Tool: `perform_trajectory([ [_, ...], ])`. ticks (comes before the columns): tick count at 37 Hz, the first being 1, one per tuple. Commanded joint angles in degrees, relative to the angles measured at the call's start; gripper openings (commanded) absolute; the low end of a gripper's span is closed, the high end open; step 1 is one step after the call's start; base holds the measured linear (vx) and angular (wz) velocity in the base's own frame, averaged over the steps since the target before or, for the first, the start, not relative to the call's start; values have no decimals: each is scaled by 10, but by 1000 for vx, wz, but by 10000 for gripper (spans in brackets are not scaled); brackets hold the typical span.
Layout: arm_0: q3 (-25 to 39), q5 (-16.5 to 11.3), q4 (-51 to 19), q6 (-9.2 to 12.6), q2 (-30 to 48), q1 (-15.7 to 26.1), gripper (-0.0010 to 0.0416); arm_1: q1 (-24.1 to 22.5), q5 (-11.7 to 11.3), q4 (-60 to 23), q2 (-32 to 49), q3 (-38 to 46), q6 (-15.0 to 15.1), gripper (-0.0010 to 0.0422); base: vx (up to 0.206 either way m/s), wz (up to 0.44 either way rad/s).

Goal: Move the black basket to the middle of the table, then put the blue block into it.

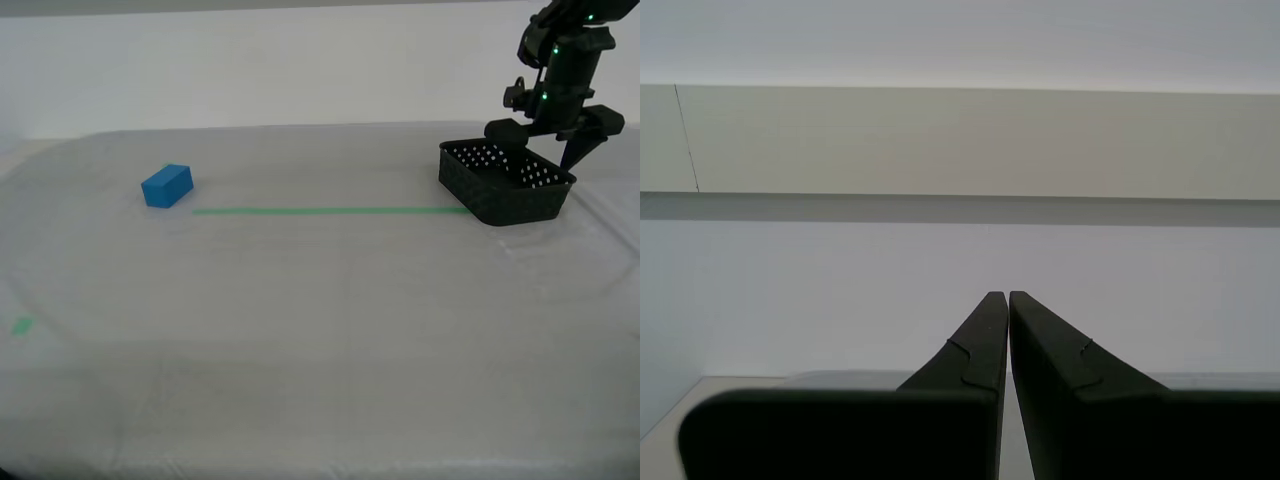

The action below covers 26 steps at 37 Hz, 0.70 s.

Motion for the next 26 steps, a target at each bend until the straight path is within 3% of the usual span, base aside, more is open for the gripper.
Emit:
perform_trajectory([
  [1, 0, 3, 4, 4, 6, 1, 392, 0, 0, 3, 0, 0, 1, 0, 0, 0],
  [13, 0, -4, 12, 9, 17, 4, 351, 0, 0, 3, 0, 0, 1, 0, 0, 0],
  [26, 0, -4, 17, 26, 18, 6, 257, 0, 0, 3, 0, 0, 1, 0, 0, 0],
])
